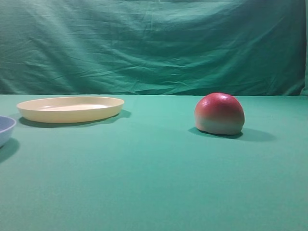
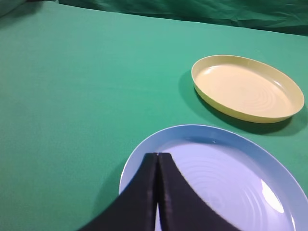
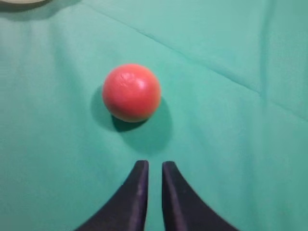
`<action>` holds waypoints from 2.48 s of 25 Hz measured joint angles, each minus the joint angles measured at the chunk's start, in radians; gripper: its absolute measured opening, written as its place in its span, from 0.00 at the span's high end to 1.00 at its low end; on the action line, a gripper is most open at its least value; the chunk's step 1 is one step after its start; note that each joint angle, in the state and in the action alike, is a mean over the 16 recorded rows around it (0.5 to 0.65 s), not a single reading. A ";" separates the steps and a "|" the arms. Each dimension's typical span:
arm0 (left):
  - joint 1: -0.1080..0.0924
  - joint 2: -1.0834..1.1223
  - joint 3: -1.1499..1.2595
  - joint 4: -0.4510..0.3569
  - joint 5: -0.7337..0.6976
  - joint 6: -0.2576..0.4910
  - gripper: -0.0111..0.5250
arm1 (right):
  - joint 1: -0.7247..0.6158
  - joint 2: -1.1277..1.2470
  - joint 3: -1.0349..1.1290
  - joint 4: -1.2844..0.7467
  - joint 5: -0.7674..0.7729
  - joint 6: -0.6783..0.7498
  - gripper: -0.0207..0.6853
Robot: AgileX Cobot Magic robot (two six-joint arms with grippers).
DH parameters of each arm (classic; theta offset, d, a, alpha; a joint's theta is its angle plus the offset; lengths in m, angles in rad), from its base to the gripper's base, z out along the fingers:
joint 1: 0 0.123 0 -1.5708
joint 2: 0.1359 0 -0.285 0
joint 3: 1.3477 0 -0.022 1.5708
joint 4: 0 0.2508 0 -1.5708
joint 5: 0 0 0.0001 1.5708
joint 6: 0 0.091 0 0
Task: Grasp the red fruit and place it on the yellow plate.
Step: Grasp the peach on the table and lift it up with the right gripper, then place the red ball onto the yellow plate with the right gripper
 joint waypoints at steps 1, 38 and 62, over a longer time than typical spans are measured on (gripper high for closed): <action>0.000 0.000 0.000 0.000 0.000 0.000 0.98 | 0.019 0.033 -0.018 0.013 -0.004 -0.023 0.82; 0.000 0.000 0.000 0.000 0.000 0.000 0.98 | 0.170 0.739 -0.343 0.097 -0.130 -0.137 0.37; 0.000 0.000 0.000 0.000 0.000 0.000 0.98 | 0.398 1.079 -1.062 0.099 -0.089 -0.150 0.48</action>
